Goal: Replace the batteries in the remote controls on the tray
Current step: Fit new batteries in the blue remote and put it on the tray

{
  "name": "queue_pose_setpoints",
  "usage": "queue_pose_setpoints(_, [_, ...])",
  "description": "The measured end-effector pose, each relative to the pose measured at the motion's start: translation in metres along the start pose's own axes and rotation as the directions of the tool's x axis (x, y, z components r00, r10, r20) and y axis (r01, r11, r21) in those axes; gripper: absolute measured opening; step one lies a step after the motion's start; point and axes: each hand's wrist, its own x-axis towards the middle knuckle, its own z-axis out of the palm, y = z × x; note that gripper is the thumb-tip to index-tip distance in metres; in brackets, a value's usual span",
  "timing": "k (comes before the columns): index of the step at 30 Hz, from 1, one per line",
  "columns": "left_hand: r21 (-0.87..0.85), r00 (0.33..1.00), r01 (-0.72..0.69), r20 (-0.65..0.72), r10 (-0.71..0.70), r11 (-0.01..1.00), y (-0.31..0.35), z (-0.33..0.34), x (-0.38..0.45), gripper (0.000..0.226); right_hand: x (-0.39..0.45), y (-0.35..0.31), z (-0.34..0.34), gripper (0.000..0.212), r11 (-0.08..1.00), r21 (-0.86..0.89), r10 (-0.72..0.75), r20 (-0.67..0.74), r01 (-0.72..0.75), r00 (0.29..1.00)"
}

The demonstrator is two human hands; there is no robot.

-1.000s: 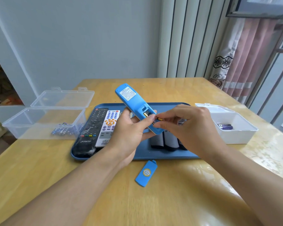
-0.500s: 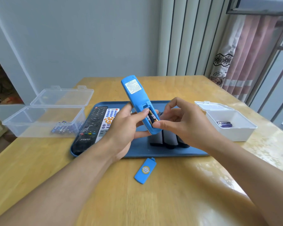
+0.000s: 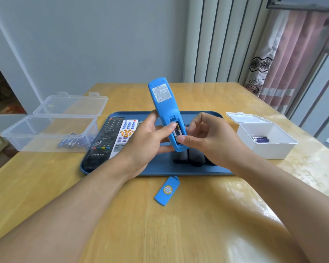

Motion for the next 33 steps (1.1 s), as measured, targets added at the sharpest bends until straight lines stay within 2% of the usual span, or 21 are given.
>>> queue_pose_setpoints(2, [0.002,0.993,-0.024,-0.118,0.024,1.000,0.001,-0.001,0.002,0.021,-0.002,-0.005,-0.001,0.031,0.982,-0.145,-0.133,-0.061,0.123,0.989])
queue_pose_setpoints(3, [-0.006,0.981,-0.032,-0.192,0.030,0.999,0.002,-0.002,0.003,0.021,-0.003,-0.008,-0.003,0.030,0.962,-0.186,-0.213,-0.046,0.201,0.976])
queue_pose_setpoints(5, [-0.043,0.949,-0.030,-0.314,0.015,0.999,0.004,-0.006,0.005,0.026,-0.008,-0.016,-0.006,0.026,0.922,-0.223,-0.292,0.144,0.318,0.946])
queue_pose_setpoints(8, [-0.065,0.934,-0.008,-0.357,-0.016,0.998,0.006,-0.011,0.007,0.033,-0.016,-0.017,0.001,0.029,0.825,-0.352,-0.218,0.523,0.442,0.824])
queue_pose_setpoints(10, [-0.068,0.937,-0.003,-0.349,-0.021,0.998,0.006,-0.011,0.006,0.034,-0.018,-0.017,0.007,0.036,0.732,-0.465,-0.132,0.621,0.499,0.773])
queue_pose_setpoints(12, [-0.074,0.941,-0.003,-0.338,-0.022,0.997,0.004,-0.010,0.007,0.035,-0.019,-0.020,0.009,0.039,0.679,-0.520,-0.091,0.641,0.518,0.762])
queue_pose_setpoints(18, [-0.213,0.953,-0.012,-0.297,-0.053,0.977,0.004,-0.007,0.007,0.034,-0.023,-0.024,0.004,0.022,0.726,-0.487,-0.103,0.620,0.485,0.778])
queue_pose_setpoints(20, [-0.229,0.954,-0.009,-0.293,-0.061,0.973,0.003,-0.006,0.006,0.033,-0.025,-0.027,0.004,0.014,0.815,-0.368,-0.161,0.599,0.448,0.785])
queue_pose_setpoints(22, [-0.216,0.955,-0.003,-0.291,-0.061,0.976,0.003,-0.006,0.006,0.032,-0.024,-0.027,0.003,0.008,0.911,-0.194,-0.222,0.510,0.363,0.831])
queue_pose_setpoints(24, [-0.184,0.956,0.003,-0.289,-0.057,0.983,0.003,-0.005,0.005,0.031,-0.019,-0.024,0.001,0.013,0.966,-0.012,-0.235,0.387,0.259,0.892])
queue_pose_setpoints(26, [-0.153,0.958,0.015,-0.280,-0.058,0.988,0.002,-0.003,0.004,0.029,-0.013,-0.020,-0.001,0.016,0.980,0.107,-0.191,0.269,0.168,0.944])
queue_pose_setpoints(28, [-0.127,0.963,0.028,-0.262,-0.061,0.991,0.001,-0.001,0.003,0.028,-0.009,-0.017,-0.004,0.010,0.980,0.151,-0.159,0.188,0.131,0.969])
queue_pose_setpoints(29, [-0.117,0.966,0.032,-0.253,-0.061,0.993,0.000,0.000,0.003,0.028,-0.008,-0.016,-0.005,0.006,0.978,0.174,-0.148,0.169,0.119,0.974])
queue_pose_setpoints(33, [-0.107,0.975,0.033,-0.217,-0.056,0.994,-0.001,0.003,0.001,0.026,-0.004,-0.015,-0.007,0.012,0.952,0.294,-0.130,0.120,0.090,0.984])
